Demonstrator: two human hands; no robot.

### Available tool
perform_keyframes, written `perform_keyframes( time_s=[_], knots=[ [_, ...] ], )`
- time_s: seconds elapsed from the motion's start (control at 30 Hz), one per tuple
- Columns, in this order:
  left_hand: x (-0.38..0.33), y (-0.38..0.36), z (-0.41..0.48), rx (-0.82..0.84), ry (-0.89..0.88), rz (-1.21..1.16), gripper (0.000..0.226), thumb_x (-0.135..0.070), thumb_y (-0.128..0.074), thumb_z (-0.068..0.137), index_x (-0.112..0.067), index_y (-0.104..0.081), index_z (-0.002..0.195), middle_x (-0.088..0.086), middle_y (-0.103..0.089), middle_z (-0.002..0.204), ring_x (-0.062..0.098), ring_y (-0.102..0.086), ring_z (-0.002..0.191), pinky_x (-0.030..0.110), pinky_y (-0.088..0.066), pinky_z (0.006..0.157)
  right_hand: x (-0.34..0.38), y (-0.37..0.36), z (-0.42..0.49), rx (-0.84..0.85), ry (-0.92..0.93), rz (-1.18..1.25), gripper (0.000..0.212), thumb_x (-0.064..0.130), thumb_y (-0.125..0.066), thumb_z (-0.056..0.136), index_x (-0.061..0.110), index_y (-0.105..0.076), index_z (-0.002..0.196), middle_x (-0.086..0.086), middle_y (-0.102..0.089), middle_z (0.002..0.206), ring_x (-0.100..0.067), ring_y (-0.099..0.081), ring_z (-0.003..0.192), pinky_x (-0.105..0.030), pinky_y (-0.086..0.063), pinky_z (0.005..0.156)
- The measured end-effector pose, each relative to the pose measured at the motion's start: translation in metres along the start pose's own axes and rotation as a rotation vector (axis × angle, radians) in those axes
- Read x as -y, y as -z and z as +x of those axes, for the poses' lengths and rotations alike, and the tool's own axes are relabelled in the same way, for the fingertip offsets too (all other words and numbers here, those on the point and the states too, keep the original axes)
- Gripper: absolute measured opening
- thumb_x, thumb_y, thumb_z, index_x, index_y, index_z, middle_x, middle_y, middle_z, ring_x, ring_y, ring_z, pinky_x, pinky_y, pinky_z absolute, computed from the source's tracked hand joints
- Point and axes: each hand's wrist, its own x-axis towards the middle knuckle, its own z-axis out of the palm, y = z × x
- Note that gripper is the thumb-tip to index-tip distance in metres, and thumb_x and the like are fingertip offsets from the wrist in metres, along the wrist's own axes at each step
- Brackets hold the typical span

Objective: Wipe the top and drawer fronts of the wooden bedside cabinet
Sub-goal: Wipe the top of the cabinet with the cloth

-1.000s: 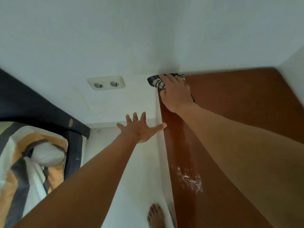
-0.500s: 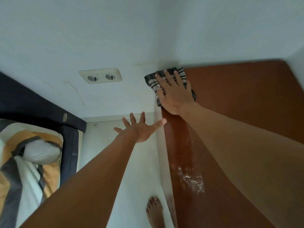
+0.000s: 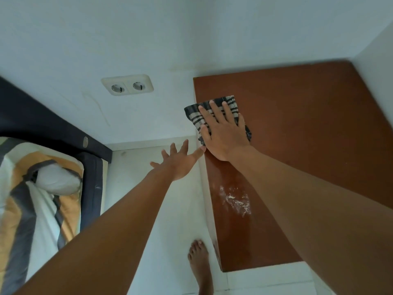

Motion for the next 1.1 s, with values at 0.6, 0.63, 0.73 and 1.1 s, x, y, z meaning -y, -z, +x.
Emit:
perform_keyframes(
  time_s=[0.6,0.63,0.73,1.1],
  knots=[
    [0.022,-0.061,-0.067,-0.010,0.012,0.063,0.093,-0.091,-0.011,0.082,-0.043,0.004,0.161,0.003,0.013,0.172,0.038,0.015,0.156,0.074,0.008,0.116,-0.005,-0.023,-0.145,0.013,0.013,-0.031,0.060,0.052,-0.020,0.105,0.041,0.002,0.160,0.006,0.005,0.171,-0.023,0.011,0.157,-0.059,-0.004,0.124],
    [0.024,-0.066,-0.072,-0.001,0.013,0.056,0.093,-0.090,-0.011,0.083,-0.043,0.004,0.161,0.003,0.013,0.172,0.038,0.015,0.156,0.075,0.008,0.116,-0.006,-0.024,-0.155,0.017,0.017,-0.032,0.060,0.053,-0.020,0.105,0.041,0.001,0.160,0.006,0.005,0.171,-0.023,0.011,0.157,-0.058,-0.004,0.124],
    [0.028,-0.082,-0.085,0.007,0.011,0.041,0.091,-0.090,-0.011,0.084,-0.043,0.004,0.161,0.004,0.012,0.172,0.039,0.014,0.156,0.076,0.005,0.116,-0.007,-0.027,-0.186,0.028,0.030,-0.028,0.062,0.053,-0.024,0.105,0.040,-0.001,0.161,0.005,0.004,0.171,-0.025,0.010,0.157,-0.057,-0.006,0.124],
    [0.048,-0.122,-0.117,-0.014,0.006,0.207,0.084,-0.083,-0.016,0.090,-0.043,0.002,0.161,0.007,0.012,0.172,0.043,0.012,0.155,0.078,0.001,0.115,-0.011,-0.034,-0.292,-0.019,0.089,-0.003,0.057,0.031,-0.052,0.100,0.028,-0.038,0.155,-0.005,-0.031,0.164,-0.035,-0.025,0.152,-0.062,-0.035,0.113]
  ],
)
